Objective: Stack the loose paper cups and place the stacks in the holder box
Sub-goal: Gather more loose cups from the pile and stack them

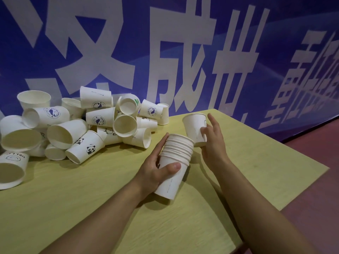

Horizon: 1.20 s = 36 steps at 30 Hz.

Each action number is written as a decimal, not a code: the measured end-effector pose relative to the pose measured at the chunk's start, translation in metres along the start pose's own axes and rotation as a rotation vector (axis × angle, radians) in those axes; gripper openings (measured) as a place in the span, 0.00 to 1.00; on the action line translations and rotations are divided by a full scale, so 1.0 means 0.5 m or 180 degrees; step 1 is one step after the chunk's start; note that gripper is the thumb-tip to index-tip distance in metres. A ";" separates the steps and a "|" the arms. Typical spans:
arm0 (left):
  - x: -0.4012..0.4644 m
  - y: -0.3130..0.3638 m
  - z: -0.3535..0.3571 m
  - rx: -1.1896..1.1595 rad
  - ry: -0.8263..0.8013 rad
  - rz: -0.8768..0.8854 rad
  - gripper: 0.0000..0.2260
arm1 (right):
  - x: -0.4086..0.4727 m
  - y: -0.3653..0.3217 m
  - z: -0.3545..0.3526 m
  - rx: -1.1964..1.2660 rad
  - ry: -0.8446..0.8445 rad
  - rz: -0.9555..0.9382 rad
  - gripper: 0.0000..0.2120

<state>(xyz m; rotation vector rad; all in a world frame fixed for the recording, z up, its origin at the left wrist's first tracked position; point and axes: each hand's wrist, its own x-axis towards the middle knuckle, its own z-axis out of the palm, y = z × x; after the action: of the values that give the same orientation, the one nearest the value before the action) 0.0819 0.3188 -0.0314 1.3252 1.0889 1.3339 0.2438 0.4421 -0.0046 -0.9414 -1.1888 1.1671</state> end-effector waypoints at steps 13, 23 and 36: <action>0.005 -0.005 -0.002 0.0029 0.0140 0.0076 0.47 | -0.049 -0.005 0.031 -0.0391 -0.0706 -0.0586 0.11; 0.001 -0.010 0.002 0.0064 0.1033 0.0525 0.45 | -0.057 0.004 0.045 -0.0814 -0.1093 -0.0685 0.12; 0.030 -0.024 -0.018 -0.0477 0.1755 0.0534 0.45 | 0.206 0.021 0.231 -0.3355 -0.1142 -0.1451 0.29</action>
<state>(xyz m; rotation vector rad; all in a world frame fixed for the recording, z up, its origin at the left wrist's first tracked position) 0.0733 0.3359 -0.0407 0.9745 1.2242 1.9381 0.1268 0.5403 0.0227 -1.1276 -2.2577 0.2754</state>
